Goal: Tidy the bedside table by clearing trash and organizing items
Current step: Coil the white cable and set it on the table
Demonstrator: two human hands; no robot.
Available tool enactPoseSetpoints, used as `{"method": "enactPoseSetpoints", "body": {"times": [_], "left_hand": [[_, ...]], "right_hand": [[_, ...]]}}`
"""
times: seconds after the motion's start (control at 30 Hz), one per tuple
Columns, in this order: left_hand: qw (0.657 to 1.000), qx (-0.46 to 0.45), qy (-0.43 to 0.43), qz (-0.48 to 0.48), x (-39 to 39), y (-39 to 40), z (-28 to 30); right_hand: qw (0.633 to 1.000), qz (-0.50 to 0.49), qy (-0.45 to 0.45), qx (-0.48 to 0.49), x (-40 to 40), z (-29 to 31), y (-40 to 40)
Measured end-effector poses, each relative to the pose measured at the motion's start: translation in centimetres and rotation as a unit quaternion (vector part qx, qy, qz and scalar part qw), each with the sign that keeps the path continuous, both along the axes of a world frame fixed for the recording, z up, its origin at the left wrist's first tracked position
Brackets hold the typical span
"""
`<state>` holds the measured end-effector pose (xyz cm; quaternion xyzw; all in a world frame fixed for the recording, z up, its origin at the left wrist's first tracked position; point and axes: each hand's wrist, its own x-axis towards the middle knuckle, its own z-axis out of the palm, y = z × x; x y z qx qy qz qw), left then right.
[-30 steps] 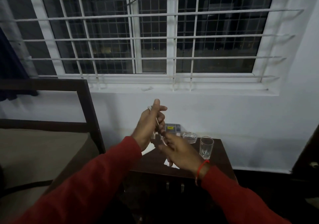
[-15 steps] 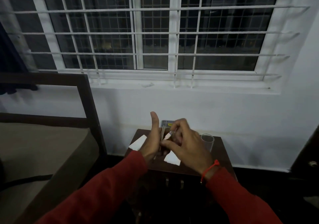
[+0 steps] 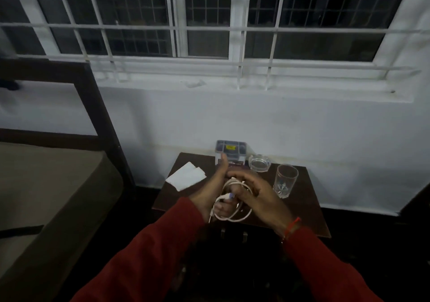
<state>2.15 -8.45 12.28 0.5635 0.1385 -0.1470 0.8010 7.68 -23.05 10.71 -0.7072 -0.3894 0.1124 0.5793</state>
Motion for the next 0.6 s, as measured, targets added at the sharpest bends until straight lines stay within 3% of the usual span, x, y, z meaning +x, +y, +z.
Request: {"method": "enactPoseSetpoints", "body": {"times": [0.17,0.3,0.4,0.5,0.6], "left_hand": [[0.995,0.033,0.001,0.09,3.3,0.0,-5.3],[0.976,0.002,0.024,0.216,4.7,1.5,-11.9],[0.949,0.073,0.032,0.305,5.5,2.1,-13.1],[0.94,0.151,-0.015,0.305,6.4,1.8,-11.6],[0.95,0.144,-0.04,0.274,6.3,1.2,-11.9]], "right_hand": [[0.999,-0.013,0.039,0.017,1.6,-5.7,1.7],[0.998,-0.02,0.04,-0.033,1.7,-9.1,3.6],[0.997,-0.066,0.027,-0.023,2.1,-10.3,4.9],[0.99,-0.09,0.098,0.038,2.9,-10.3,5.7],[0.972,-0.145,0.164,0.082,3.9,-10.5,5.9]]}}
